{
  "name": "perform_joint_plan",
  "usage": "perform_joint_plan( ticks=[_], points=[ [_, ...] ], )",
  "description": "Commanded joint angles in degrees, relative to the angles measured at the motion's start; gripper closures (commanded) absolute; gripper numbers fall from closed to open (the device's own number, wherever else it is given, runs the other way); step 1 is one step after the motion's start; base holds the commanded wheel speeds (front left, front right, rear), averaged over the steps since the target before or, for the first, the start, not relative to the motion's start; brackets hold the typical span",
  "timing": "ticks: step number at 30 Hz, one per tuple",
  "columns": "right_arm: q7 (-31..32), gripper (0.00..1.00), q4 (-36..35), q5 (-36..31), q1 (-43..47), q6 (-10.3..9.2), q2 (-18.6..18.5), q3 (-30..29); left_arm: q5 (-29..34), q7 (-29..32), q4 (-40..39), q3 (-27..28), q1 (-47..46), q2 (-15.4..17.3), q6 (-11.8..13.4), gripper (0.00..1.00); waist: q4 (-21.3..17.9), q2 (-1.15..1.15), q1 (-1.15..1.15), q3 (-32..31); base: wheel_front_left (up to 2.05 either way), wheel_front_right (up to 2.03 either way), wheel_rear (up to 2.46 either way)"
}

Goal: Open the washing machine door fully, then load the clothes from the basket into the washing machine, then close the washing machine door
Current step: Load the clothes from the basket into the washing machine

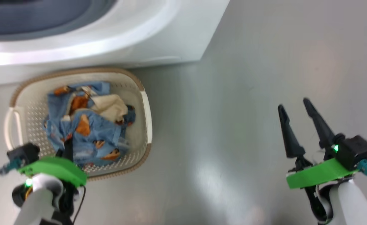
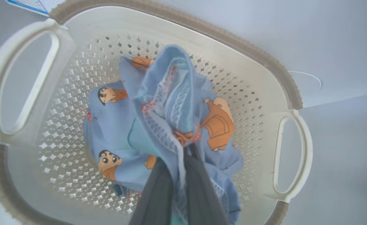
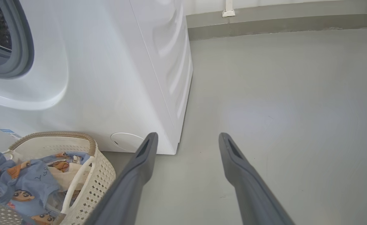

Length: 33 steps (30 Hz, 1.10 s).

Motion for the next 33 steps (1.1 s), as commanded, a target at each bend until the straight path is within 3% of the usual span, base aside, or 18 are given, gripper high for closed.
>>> perform_joint_plan(
  ticks=[1, 16, 27, 33],
  points=[
    [-0.3, 0.0, -0.5, 0.8, 2.8, 0.1, 0.5, 1.6, 0.7, -0.8, -2.6, 2.2, 4.7, 2.1, 0.1, 1.0, 0.8, 0.0, 0.01, -7.1, 0.0, 0.0, 0.0],
    [-0.3, 0.0, 2.8, 1.5, 11.1, 0.1, 2.2, 3.0, 10.8, -0.8, -29.4, 7.4, 28.8, -1.5, 3.1, 1.0, 0.2, 0.0, 0.01, -25.1, 0.0, 0.0, 0.0],
    [-0.3, 0.0, 4.0, 1.5, 17.3, 0.1, 1.4, 4.0, 11.9, -0.8, -47.6, 5.0, 44.0, -2.0, 8.5, 1.0, 0.2, 0.0, 0.01, -36.2, 0.0, 0.0, 0.0],
    [-0.3, 0.0, 3.7, 1.5, 19.5, 0.1, 1.6, 3.3, 13.8, -0.8, -56.3, 3.8, 48.8, -2.0, 11.1, 1.0, 0.7, 0.0, 0.01, -38.7, 0.0, 0.0, 0.0]
  ],
)
